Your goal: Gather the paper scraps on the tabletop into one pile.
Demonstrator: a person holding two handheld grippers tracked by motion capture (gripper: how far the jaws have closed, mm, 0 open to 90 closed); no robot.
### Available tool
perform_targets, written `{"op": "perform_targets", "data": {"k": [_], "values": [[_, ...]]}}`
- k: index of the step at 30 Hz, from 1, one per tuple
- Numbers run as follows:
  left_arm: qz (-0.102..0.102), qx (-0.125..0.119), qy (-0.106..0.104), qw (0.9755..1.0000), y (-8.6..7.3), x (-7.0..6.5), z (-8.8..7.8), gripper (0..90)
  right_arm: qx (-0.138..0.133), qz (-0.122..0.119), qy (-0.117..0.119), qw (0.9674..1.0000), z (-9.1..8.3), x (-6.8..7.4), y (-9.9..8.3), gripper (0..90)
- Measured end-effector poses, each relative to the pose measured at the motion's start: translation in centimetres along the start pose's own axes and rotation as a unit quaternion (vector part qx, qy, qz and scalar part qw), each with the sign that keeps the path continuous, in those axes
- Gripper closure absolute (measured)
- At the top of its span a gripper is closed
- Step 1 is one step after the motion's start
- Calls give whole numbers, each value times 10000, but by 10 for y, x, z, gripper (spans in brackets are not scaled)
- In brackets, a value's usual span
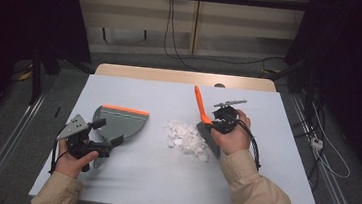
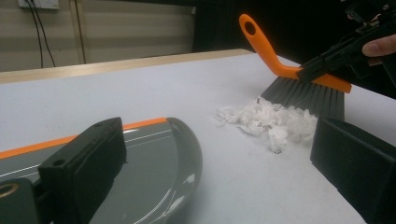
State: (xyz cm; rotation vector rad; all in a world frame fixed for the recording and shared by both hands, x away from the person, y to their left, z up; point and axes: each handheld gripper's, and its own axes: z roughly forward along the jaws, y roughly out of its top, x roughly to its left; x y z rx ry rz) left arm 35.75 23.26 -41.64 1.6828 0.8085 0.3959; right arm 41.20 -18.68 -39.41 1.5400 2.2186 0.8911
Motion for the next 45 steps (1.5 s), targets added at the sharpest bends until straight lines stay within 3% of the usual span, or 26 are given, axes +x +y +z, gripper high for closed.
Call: {"op": "perform_targets", "data": {"k": [5,7,11,14,16,18,22,31,41,45], "values": [[-8,-29,-3,10000,1,-1,0,31,-257,251,-24,9994,-11,-7,-9,722],[-8,-30,-4,10000,1,-2,1,31,-420,227,-145,9988,-18,-10,-13,721],[1,-33,-37,10000,2,-3,1,31,-469,344,-356,9977,-28,-9,-23,721],[-5,-49,-43,10000,2,-3,1,31,-411,411,-367,9976,-23,-5,-32,720],[5,-52,-45,10000,3,-3,1,31,-574,412,-354,9969,-21,1,-35,721],[3,-48,-44,10000,2,-3,1,31,-607,445,-261,9968,-17,8,-33,721],[2,-54,-41,10000,3,-3,0,31,-681,323,-367,9965,-8,22,-27,721],[-35,-58,-3,10000,2,0,-2,31,-985,282,-379,9940,7,35,-11,721],[-22,31,67,10000,0,0,-4,31,-1132,314,-345,9925,2,26,0,721],[-32,127,122,9998,1,1,-8,31,-1202,342,-214,9919,-4,20,1,721]]}}
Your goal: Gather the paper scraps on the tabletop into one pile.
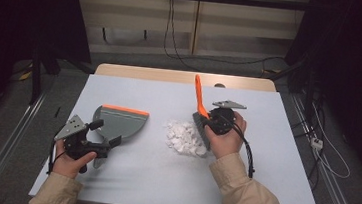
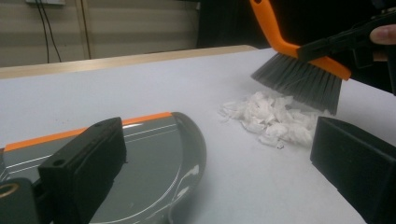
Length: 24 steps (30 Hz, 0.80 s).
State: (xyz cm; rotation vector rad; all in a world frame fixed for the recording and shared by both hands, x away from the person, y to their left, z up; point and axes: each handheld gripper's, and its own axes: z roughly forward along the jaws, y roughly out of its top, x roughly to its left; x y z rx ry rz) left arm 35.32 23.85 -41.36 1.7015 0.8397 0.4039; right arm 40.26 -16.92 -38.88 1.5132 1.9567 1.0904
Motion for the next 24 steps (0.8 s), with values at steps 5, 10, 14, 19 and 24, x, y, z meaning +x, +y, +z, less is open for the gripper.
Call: {"op": "perform_targets", "data": {"k": [5,10,14,19,24], "values": [[-62,249,54,9997,1,-1,-6,30,-98,11,-32,9999,-7,-9,1,720],[-133,576,184,9981,-5,-3,-10,38,-63,138,113,9998,-6,-22,0,720],[-200,613,219,9977,-8,-1,-15,41,82,-50,-114,9999,-5,-26,4,720],[-154,694,250,9972,-10,1,-17,45,156,-202,-236,9994,-5,-37,9,720],[-176,761,194,9968,-13,3,-16,45,319,-494,-472,9972,6,-47,3,720]]}}
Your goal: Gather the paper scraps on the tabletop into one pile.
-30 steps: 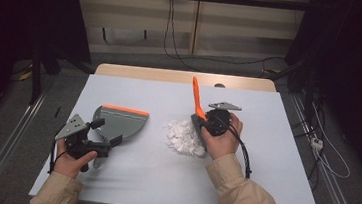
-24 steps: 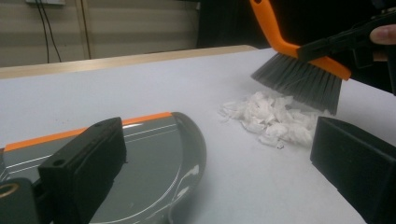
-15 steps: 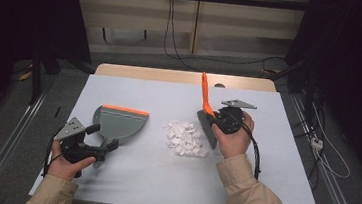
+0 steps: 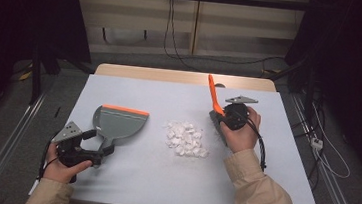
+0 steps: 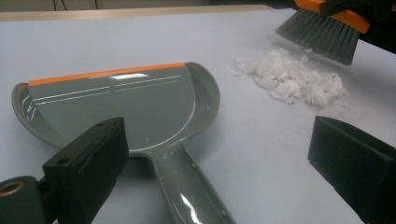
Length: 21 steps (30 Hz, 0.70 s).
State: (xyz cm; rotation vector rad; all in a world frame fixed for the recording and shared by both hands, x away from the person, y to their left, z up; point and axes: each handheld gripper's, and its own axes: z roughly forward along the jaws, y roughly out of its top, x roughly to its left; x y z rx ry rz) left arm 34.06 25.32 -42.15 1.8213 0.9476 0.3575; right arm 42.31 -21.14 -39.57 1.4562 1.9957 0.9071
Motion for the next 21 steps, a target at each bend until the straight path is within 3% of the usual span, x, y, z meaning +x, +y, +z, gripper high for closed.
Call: {"op": "perform_targets", "data": {"k": [3,6,7,9,12,14,18,21], "values": [[2,-2,-47,10000,0,0,0,45,10,26,-10,10000,6,0,-9,720],[-11,-20,-59,10000,0,1,2,45,-43,34,129,9999,6,8,-11,720],[-19,-25,-65,10000,0,0,2,46,-50,7,236,9997,6,13,-11,720],[-6,-30,-89,10000,0,0,2,45,-106,196,598,9980,6,18,-10,720],[-6,-58,-97,9999,1,0,2,46,-125,119,804,9966,6,33,-9,720],[-11,-46,-94,9999,0,0,2,45,-172,206,1046,9942,4,39,-7,720],[-21,-45,-88,9999,0,1,2,45,-273,-49,947,9951,-2,44,1,720],[-10,-54,-88,9999,0,2,2,45,-356,-61,1095,9933,-4,39,7,720]]}}
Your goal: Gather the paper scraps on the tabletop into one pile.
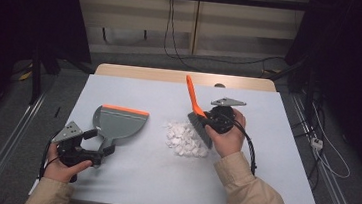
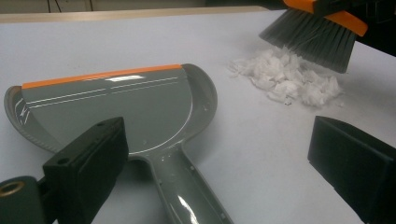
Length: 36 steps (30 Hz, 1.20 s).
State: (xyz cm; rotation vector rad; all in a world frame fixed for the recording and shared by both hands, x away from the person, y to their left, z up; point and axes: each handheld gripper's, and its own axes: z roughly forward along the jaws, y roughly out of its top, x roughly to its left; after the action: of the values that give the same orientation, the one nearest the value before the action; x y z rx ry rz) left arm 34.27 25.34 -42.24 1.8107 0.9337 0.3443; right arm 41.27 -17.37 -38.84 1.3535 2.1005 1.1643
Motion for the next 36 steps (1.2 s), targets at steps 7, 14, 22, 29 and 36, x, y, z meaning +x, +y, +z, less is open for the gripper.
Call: {"op": "perform_targets", "data": {"k": [7,14,22,29,36], "values": [[-53,-22,-18,10000,0,0,3,46,-96,-298,347,9989,9,-16,8,720],[-43,-12,-10,10000,0,2,3,45,-87,-1124,629,9916,28,-25,19,720],[-120,-19,51,9999,-2,5,3,46,-6,-1437,827,9862,49,-32,26,720],[-112,-31,84,9999,-1,3,3,46,49,-1623,1020,9814,69,-32,25,720],[-94,-31,88,9999,-2,2,4,45,193,-2090,1422,9673,73,-16,23,719]]}}
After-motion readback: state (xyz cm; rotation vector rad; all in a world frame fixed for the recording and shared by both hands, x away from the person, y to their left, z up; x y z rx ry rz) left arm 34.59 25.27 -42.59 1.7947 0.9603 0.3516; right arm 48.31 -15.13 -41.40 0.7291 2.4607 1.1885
